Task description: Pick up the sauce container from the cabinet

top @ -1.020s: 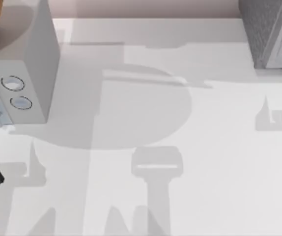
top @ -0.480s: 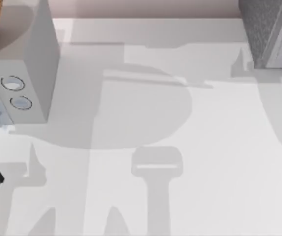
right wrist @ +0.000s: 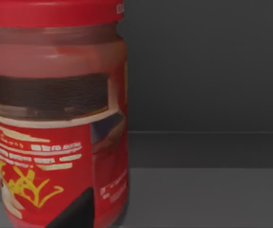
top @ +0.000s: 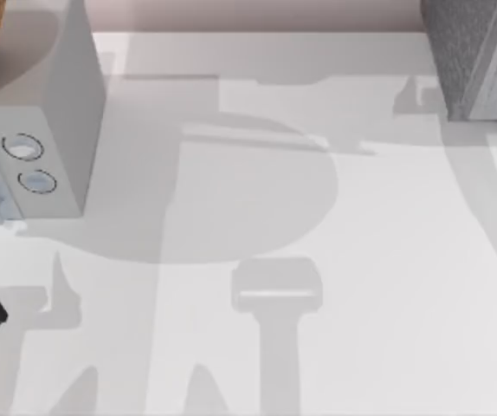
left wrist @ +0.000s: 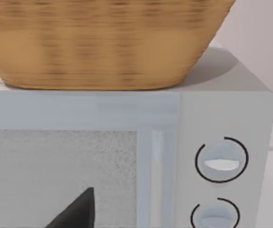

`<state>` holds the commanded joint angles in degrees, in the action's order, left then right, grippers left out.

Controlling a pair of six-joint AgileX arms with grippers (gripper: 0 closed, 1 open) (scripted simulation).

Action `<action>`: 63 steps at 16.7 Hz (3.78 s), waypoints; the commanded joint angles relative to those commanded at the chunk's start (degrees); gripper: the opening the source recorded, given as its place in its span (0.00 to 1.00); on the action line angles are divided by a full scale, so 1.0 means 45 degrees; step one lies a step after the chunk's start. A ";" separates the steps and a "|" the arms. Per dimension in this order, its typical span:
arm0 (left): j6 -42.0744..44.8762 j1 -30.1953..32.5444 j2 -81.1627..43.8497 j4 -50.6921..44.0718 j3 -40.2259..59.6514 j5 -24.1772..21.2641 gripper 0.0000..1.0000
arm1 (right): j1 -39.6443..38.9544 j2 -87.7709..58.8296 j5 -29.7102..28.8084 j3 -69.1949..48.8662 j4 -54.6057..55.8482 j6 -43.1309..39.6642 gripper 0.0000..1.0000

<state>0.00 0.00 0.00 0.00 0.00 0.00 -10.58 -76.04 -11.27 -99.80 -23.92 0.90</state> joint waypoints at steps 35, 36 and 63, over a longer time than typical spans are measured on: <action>0.0000 0.0000 0.0000 0.0000 0.0000 0.0000 1.00 | -0.1833 -0.5176 -0.2040 -0.4846 0.0248 0.0087 0.62; 0.0000 0.0000 0.0000 0.0000 0.0000 0.0000 1.00 | -0.1833 -0.5176 -0.2040 -0.4846 0.0248 0.0087 0.55; 0.0000 0.0000 0.0000 0.0000 0.0000 0.0000 1.00 | -0.3425 -0.3506 -0.3610 -0.4874 -0.1436 0.0161 0.00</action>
<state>0.00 0.00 0.00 0.00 0.00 0.00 -25.99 -91.82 -27.51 -121.73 -30.38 1.63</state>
